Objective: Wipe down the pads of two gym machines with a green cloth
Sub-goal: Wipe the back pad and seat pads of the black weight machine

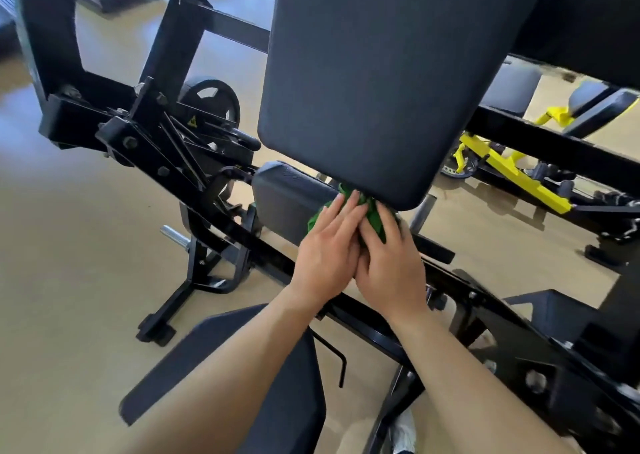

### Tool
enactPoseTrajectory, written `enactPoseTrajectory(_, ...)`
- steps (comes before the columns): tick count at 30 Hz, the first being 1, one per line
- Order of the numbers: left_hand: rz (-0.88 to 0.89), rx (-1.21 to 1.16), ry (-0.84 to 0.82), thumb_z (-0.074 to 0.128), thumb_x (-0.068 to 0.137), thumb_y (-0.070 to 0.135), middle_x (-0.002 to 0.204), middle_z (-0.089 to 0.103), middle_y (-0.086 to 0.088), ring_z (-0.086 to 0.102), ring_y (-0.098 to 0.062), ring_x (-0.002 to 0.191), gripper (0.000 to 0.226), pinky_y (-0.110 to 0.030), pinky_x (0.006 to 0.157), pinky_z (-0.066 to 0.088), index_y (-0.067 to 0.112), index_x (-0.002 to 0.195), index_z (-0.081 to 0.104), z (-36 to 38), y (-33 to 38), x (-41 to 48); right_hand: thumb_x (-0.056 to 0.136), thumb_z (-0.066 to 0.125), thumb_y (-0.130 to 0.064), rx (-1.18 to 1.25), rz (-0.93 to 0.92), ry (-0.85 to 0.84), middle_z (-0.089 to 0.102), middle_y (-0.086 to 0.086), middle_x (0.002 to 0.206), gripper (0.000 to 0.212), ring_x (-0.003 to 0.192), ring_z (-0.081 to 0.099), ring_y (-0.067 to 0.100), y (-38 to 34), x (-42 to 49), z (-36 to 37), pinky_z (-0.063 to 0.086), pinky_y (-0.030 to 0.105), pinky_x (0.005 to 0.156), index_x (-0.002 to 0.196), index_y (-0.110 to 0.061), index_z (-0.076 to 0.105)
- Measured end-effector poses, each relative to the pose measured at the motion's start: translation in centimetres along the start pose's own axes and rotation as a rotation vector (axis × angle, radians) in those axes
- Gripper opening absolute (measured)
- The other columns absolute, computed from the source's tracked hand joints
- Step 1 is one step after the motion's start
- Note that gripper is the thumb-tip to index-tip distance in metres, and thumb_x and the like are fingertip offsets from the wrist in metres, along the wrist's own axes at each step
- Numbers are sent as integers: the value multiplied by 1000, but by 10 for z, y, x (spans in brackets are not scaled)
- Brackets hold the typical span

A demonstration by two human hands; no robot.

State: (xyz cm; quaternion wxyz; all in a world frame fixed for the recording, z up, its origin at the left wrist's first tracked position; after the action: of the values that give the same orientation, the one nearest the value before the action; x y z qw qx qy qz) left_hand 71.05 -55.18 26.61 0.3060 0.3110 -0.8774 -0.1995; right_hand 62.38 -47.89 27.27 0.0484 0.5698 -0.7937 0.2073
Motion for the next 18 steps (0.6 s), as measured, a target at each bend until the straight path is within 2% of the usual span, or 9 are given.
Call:
enactPoseTrajectory(3, 148, 20, 6, 51, 100, 14, 153, 49, -9, 39, -25, 146, 43, -44, 118, 36, 9, 142, 54, -2, -3, -2, 100, 45, -20, 48, 22, -32, 31, 13, 164, 56, 154, 24, 34, -3, -9, 6, 30, 53, 121, 155, -13, 40)
enactPoseTrajectory(5, 202, 61, 2, 53, 100, 14, 152, 50, -8, 42, -24, 144, 42, -45, 114, 39, 9, 141, 55, -6, -18, 3, 99, 38, -26, -31, 27, -92, 27, 15, 166, 60, 152, 25, 42, -13, -4, 8, 23, 56, 123, 157, -12, 37)
enactPoseTrajectory(8, 220, 129, 2, 57, 99, 13, 152, 50, -7, 44, -23, 143, 41, -46, 114, 38, 9, 139, 53, -15, -47, 10, 94, 42, -38, -149, -23, -188, 24, 22, 165, 70, 147, 28, 51, -36, 11, 11, 23, 60, 121, 157, -7, 33)
enactPoseTrajectory(11, 155, 279, 71, 54, 101, 18, 151, 52, -4, 43, -24, 144, 39, -45, 117, 35, 12, 139, 55, -36, -85, 19, 89, 50, -54, -215, -129, -322, 11, 26, 167, 90, 148, 21, 54, -70, 36, 24, 19, 61, 123, 159, -5, 20)
enactPoseTrajectory(14, 58, 370, 147, 53, 102, 22, 146, 57, -1, 45, -25, 142, 37, -39, 118, 33, 13, 137, 57, -61, -120, 36, 89, 49, -62, -231, -228, -408, -5, 23, 169, 100, 150, 15, 53, -100, 76, 44, 12, 59, 125, 162, -10, 5)
enactPoseTrajectory(16, -30, 376, 194, 59, 98, 20, 137, 63, 3, 50, -20, 137, 35, -33, 113, 39, 15, 133, 60, -76, -136, 45, 88, 50, -64, -233, -276, -438, -8, 19, 169, 102, 149, 17, 51, -115, 101, 55, 12, 59, 124, 162, -13, 3)
enactPoseTrajectory(18, -185, 379, 170, 62, 96, 18, 123, 71, 3, 59, -20, 125, 31, -31, 102, 46, 18, 126, 65, -83, -160, 50, 86, 51, -62, -237, -337, -463, -7, 14, 170, 100, 149, 17, 50, -128, 118, 64, 12, 60, 123, 162, -15, 6)
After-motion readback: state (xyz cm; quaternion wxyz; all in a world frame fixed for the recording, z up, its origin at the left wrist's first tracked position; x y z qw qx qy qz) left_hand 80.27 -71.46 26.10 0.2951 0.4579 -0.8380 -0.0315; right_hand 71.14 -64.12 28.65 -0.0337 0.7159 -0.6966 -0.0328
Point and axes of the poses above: each hand's wrist, its own x-axis towards the middle knuckle, its own z-axis out of the palm, y = z × x, the point moved 5 cm from there along x, towards the middle knuckle
